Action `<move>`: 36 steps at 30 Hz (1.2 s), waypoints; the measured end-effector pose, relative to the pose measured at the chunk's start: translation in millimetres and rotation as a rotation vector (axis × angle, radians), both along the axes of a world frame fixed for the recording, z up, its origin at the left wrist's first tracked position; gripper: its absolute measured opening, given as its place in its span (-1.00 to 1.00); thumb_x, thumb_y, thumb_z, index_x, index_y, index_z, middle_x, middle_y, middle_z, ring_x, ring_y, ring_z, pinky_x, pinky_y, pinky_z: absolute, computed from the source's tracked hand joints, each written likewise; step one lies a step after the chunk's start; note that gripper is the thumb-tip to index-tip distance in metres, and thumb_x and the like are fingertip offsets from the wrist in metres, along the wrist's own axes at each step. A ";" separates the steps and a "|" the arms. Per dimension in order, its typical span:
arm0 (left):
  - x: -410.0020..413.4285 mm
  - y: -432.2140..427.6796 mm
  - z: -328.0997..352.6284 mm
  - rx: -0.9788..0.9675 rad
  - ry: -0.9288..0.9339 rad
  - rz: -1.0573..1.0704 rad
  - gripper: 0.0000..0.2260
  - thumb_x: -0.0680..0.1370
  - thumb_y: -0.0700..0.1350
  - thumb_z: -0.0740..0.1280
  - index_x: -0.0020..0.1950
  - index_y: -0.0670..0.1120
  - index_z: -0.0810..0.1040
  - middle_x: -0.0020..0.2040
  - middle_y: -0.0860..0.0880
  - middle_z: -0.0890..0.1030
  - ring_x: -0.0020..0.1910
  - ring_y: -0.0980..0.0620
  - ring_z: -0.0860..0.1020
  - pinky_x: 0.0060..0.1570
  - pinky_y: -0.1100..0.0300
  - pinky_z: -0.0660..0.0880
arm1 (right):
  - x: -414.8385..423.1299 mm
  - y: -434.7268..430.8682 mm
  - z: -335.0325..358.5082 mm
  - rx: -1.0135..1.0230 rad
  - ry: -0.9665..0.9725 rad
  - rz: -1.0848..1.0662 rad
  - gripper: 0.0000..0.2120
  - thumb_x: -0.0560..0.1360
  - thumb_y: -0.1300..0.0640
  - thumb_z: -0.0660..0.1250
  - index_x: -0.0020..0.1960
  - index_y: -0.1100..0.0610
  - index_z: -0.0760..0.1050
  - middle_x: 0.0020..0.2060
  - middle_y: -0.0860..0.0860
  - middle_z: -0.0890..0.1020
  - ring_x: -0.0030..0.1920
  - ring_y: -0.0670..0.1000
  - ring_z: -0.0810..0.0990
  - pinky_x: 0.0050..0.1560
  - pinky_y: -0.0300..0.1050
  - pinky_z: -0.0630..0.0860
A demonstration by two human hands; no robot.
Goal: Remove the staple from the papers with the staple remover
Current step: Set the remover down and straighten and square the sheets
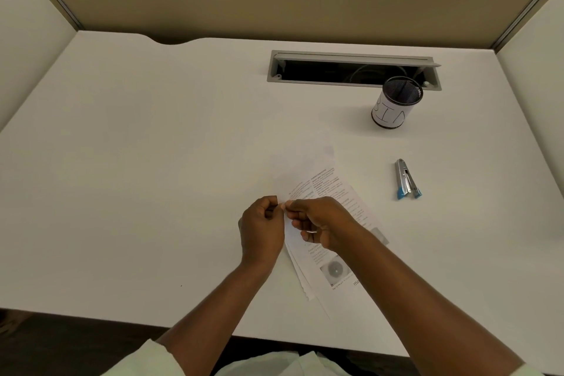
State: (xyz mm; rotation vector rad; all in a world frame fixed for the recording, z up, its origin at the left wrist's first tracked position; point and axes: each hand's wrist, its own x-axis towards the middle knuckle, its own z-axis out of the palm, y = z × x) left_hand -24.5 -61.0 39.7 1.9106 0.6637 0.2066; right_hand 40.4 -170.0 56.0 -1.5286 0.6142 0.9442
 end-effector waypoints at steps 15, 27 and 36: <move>13.1 9.8 -8.7 -0.195 0.269 0.038 -0.72 0.57 -0.09 0.38 -0.18 -0.32 0.57 -0.22 -0.26 0.68 -0.22 -0.23 0.69 -0.20 -0.06 0.63 | -25.5 3.0 -22.5 -0.339 -0.830 0.201 -0.90 0.49 0.12 0.39 -0.19 0.10 0.57 -0.34 -0.03 0.64 -0.33 -0.10 0.55 -0.26 -0.20 0.51; 39.0 24.7 -24.8 -0.076 0.306 0.018 -0.77 0.57 -0.07 0.38 -0.20 -0.20 0.61 -0.26 -0.10 0.70 -0.22 -0.17 0.68 -0.21 -0.03 0.65 | -12.8 -21.4 -36.2 -0.216 -0.651 0.021 -0.91 0.54 0.01 0.37 -0.12 -0.02 0.59 -0.20 -0.07 0.70 -0.11 -0.04 0.68 -0.02 -0.05 0.63; 46.7 17.5 -43.3 0.543 0.059 -0.240 -0.37 0.56 0.06 0.39 0.56 -0.12 0.30 0.49 -0.19 0.37 0.45 -0.16 0.37 0.40 -0.07 0.38 | 1.1 -35.8 -46.0 -0.156 -0.540 -0.079 -0.90 0.55 0.08 0.37 -0.10 0.08 0.60 -0.16 -0.02 0.73 -0.07 0.03 0.71 0.09 0.07 0.65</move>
